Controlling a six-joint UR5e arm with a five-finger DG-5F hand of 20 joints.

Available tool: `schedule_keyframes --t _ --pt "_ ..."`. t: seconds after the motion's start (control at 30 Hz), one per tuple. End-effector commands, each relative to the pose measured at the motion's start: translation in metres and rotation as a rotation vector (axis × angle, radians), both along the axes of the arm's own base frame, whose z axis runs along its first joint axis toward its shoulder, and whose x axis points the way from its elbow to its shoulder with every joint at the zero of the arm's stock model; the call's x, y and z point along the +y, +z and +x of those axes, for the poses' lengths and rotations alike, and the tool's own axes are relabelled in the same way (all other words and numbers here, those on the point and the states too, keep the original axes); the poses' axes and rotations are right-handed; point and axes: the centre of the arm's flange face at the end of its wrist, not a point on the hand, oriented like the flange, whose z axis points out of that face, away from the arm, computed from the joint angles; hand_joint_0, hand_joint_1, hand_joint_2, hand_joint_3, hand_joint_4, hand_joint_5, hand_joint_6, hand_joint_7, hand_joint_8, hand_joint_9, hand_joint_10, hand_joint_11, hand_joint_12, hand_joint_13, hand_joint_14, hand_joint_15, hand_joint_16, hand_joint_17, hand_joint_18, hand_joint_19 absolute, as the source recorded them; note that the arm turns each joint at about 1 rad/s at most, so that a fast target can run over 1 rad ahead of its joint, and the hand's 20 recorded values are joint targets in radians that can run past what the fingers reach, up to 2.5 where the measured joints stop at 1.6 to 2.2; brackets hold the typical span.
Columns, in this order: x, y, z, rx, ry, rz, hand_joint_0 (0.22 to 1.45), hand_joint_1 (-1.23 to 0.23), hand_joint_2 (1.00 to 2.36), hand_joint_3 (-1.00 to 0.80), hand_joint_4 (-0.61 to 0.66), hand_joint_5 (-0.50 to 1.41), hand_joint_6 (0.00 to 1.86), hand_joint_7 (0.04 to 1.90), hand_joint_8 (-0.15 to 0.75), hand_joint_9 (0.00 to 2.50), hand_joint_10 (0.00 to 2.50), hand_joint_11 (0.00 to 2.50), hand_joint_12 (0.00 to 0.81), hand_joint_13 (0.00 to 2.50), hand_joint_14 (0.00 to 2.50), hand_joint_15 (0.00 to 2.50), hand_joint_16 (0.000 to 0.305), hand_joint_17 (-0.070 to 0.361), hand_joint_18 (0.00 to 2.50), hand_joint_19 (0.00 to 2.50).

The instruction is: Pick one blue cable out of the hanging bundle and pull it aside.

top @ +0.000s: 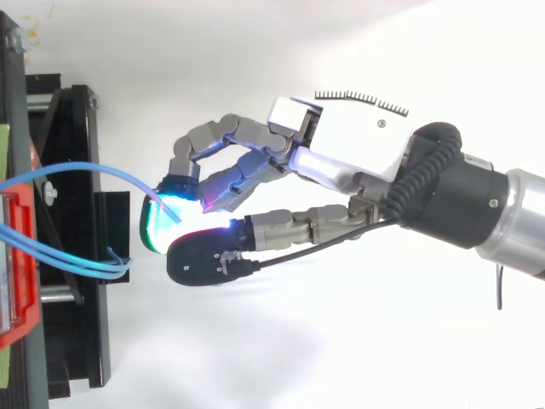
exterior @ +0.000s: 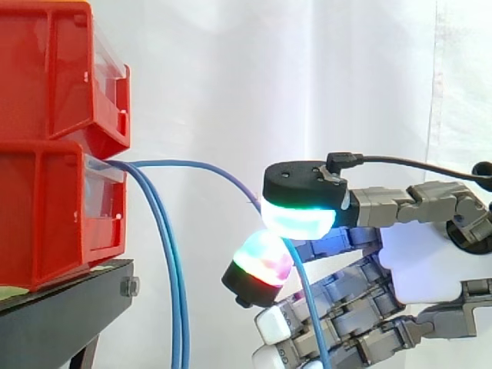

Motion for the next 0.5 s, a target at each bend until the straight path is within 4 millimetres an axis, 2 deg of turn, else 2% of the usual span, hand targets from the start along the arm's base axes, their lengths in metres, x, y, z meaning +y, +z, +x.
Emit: schedule_keyframes --t 0.0,0.47 --pt "0.0 0.0007 -0.0001 -0.001 0.0 0.0 0.59 -0.77 1.03 -0.1 0.12 -0.1 0.93 1.01 0.324 0.97 0.02 0.52 0.398 0.74 0.02 0.46 0.051 0.115 0.66 0.53" --pt "0.0 -0.0004 0.0 0.001 0.0 0.0 0.59 -0.77 1.03 -0.1 0.12 -0.1 0.93 1.01 0.326 0.97 0.02 0.52 0.4 0.75 0.02 0.47 0.05 0.113 0.67 0.54"
